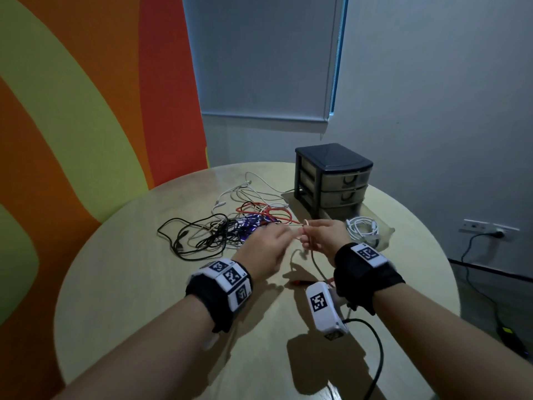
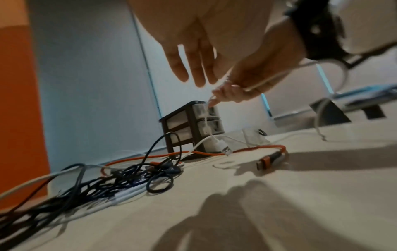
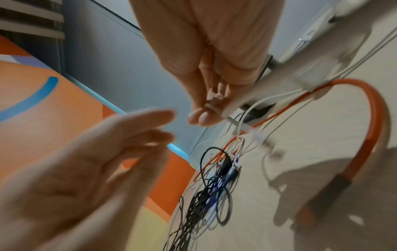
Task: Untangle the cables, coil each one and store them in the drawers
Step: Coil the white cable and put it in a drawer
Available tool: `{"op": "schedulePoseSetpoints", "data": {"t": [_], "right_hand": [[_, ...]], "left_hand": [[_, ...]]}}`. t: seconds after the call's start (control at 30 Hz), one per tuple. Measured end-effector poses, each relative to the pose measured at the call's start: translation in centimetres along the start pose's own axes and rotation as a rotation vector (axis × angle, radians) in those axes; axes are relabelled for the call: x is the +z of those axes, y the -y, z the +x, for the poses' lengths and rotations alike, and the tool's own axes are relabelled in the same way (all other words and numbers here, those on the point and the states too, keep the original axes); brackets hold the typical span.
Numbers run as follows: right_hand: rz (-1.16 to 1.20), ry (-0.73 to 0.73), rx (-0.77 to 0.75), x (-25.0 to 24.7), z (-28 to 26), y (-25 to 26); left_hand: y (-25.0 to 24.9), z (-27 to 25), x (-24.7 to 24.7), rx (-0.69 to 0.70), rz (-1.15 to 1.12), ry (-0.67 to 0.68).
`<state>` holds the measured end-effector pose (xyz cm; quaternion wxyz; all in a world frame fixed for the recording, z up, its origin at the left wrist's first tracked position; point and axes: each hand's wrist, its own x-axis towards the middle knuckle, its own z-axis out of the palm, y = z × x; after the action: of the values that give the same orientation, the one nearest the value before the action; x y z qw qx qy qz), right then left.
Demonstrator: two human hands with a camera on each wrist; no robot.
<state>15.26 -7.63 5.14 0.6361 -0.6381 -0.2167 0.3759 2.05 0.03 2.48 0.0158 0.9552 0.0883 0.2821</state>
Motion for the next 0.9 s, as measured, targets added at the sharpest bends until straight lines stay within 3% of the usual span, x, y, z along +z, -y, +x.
{"op": "schedulePoseSetpoints", "data": {"t": [0.07, 0.17, 0.3, 0.57, 0.73, 0.83, 0.9], "right_hand": [[0.005, 0.07, -0.013, -0.7, -0.3, 0.2], [-0.056, 0.172, -0.026, -1.5, -0.7, 0.5], [-0.145, 0.258, -0.061, -1.5, -1.1, 0.9], [-0.064, 0.252, -0.159, -0.9, -1.0, 1.6], [-0.117, 0.367, -0.176, -0.5, -1.4, 1.9], [-0.245, 0.428, -0.131, -0.9, -1.7, 1.9], [-0.289, 0.383, -0.141, -1.0, -1.4, 1.7]], "left_hand": [[0.7, 0.3, -0.3, -0.157, 0.029, -0.086], [1.6, 1.0, -0.3, -0.387, 0.036, 0.03], [1.9, 1.4, 0.5, -0.541, -0.001, 0.127], [1.3, 2.4, 1.4, -0.938, -0.422, 0.023], [0.6, 3.9, 0.2, -1.026, -0.361, -0.101], [1.5, 4.0, -0.9, -0.98, -0.274, -0.133], [2.0, 3.8, -1.6, -0.932, -0.267, -0.09]]}}
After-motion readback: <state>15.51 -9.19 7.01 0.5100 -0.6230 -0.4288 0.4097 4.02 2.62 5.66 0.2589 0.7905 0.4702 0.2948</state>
